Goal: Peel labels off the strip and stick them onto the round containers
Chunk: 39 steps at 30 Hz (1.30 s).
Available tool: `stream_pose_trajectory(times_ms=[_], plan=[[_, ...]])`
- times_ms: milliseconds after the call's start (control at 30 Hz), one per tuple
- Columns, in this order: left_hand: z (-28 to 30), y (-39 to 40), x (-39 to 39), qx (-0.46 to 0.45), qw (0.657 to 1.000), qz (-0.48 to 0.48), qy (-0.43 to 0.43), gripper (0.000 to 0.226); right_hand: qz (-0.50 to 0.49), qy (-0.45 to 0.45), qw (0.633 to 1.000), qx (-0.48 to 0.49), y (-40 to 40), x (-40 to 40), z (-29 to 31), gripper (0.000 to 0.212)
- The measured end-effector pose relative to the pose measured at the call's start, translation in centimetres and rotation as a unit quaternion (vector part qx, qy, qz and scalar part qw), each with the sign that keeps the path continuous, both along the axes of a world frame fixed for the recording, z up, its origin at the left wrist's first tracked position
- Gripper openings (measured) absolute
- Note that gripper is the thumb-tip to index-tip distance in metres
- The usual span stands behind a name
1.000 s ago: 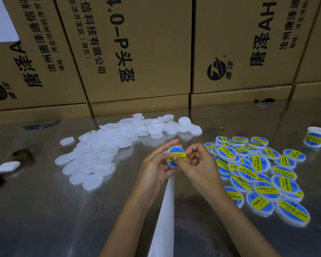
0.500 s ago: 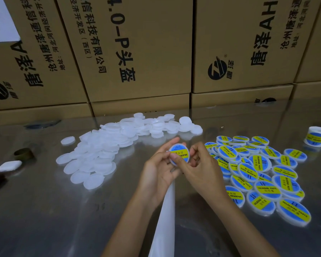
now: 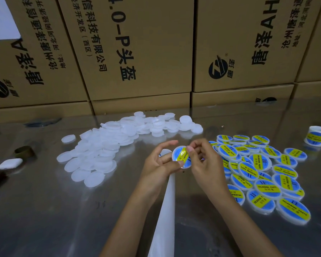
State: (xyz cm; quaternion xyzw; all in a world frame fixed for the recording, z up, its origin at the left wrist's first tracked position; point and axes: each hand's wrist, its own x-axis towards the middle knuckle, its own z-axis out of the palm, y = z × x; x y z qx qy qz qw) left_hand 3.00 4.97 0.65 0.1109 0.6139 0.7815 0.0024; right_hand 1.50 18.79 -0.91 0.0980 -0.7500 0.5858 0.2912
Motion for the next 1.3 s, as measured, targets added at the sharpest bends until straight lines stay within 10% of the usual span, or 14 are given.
stream_pose_trajectory(times_ms=[300, 500, 900, 1300], plan=[[0.3, -0.5, -0.2, 0.019, 0.997, 0.076, -0.013, 0.038, 0.104, -0.026, 0.993, -0.046, 0.2, 0.5, 1.3, 0.006], [0.6, -0.8, -0.1, 0.058, 0.991, 0.118, -0.028, 0.029, 0.182, -0.072, 0.98, -0.03, -0.5, 1.0, 1.0, 0.039], [0.7, -0.7, 0.1, 0.06, 0.991, 0.117, -0.039, 0.019, 0.092, -0.011, 0.996, -0.009, -0.6, 0.6, 0.1, 0.005], [0.1, -0.4, -0.1, -0.028, 1.0, 0.014, -0.004, 0.041, 0.047, -0.016, 0.998, -0.037, -0.1, 0.0, -0.7, 0.016]])
